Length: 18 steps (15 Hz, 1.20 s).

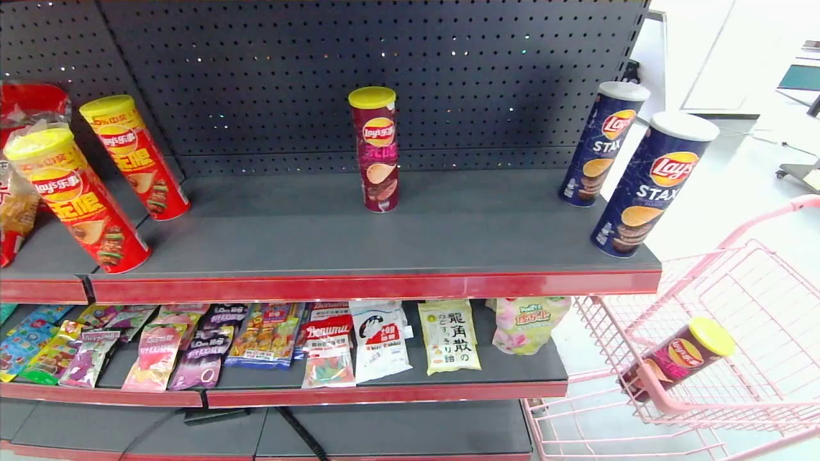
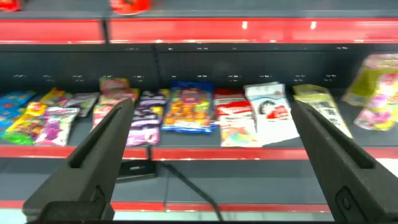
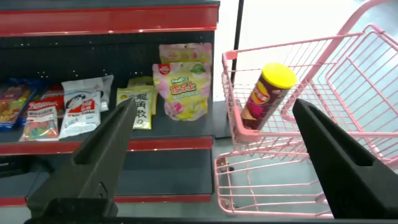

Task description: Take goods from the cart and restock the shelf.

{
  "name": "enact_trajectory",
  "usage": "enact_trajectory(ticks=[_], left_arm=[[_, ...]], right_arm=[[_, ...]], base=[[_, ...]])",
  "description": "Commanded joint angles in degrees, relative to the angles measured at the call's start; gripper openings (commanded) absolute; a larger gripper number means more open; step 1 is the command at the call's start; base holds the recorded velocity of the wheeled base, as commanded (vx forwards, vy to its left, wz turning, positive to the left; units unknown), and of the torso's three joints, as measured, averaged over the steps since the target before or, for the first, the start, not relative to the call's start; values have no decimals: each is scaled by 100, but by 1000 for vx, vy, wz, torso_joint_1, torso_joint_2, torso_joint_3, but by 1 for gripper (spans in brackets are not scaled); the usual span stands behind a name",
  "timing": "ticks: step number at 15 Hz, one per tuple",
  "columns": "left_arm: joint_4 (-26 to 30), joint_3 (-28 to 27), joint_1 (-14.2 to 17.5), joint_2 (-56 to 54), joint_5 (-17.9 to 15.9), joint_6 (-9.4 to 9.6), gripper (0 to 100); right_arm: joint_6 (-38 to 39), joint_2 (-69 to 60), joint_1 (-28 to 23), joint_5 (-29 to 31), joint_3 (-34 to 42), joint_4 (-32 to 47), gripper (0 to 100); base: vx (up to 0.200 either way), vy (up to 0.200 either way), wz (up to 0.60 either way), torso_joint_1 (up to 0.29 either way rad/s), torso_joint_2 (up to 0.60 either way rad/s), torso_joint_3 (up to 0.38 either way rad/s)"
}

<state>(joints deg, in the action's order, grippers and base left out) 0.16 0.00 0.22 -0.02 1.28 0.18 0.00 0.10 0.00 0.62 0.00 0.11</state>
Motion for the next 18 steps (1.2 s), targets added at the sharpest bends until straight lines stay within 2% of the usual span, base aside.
enact_trajectory(ticks=[1, 6, 8, 18], left_arm=[[2, 0, 4, 2, 4, -1, 100], [2, 0, 4, 2, 13, -1, 100], [2, 0, 4, 2, 4, -1, 100], [2, 0, 4, 2, 4, -1, 100]], right_arm=[[0, 8, 0, -1, 0, -2, 100], [0, 8, 0, -1, 0, -2, 100], [9, 8, -9, -1, 0, -2, 100], [9, -1, 0, 17, 0, 7, 100]], base=[[0, -200, 0, 7, 12, 7], [0, -200, 0, 1, 3, -2], [0, 0, 0, 0, 0, 0], [0, 0, -600, 3, 2, 3]])
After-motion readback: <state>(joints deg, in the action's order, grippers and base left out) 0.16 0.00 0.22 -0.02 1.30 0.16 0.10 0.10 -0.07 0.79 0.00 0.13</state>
